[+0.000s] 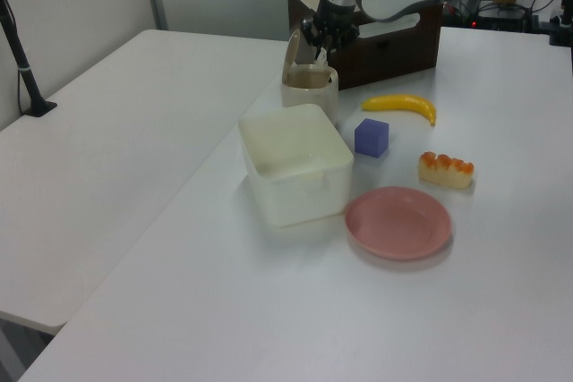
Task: Grab it up and put it in the trash
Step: 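Open the gripper to drop the paper ball into the bin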
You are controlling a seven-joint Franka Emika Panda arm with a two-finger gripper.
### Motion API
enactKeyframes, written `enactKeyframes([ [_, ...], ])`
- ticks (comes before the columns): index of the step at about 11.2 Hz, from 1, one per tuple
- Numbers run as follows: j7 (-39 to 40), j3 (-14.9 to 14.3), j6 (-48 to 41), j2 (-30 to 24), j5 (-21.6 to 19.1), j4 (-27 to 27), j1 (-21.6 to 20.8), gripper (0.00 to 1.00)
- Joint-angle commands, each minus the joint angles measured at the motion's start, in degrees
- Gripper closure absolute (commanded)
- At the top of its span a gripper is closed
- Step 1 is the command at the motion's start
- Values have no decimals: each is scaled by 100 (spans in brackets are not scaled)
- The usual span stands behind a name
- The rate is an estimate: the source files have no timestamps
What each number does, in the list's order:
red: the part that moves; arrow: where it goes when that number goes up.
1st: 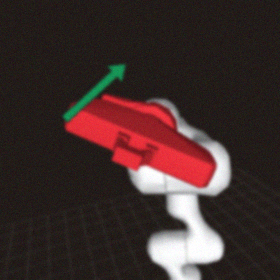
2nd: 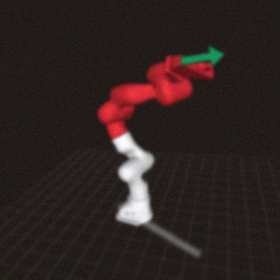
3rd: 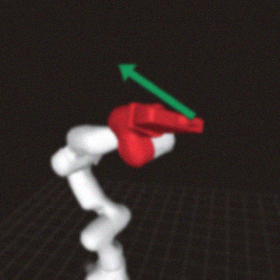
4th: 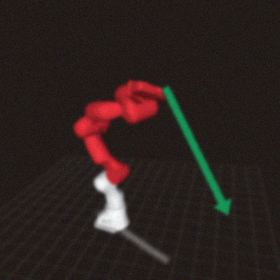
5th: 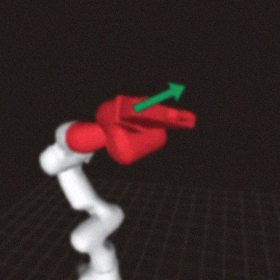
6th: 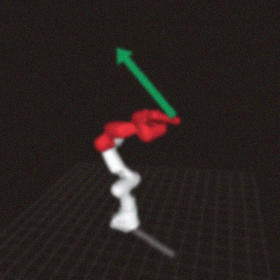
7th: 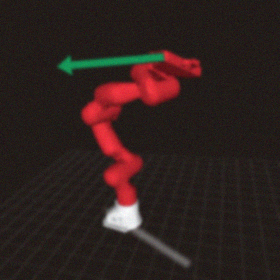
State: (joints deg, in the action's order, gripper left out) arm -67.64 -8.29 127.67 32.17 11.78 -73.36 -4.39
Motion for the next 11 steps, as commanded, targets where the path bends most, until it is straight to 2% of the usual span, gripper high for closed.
enactKeyframes([
  [1, -329, -67, 83, 131, 237, 120, -132, 69],
  [2, -312, -50, 83, 131, 333, 120, -132, 54],
  [6, -242, -14, 109, 140, 562, 76, -149, 6],
  [7, -41, -6, 100, 132, 640, 59, -149, 2],
  [10, 1486, 213, 65, -166, 606, -379, -132, 2],
  [11, 1708, 223, 56, -359, 615, -616, -141, 2],
])
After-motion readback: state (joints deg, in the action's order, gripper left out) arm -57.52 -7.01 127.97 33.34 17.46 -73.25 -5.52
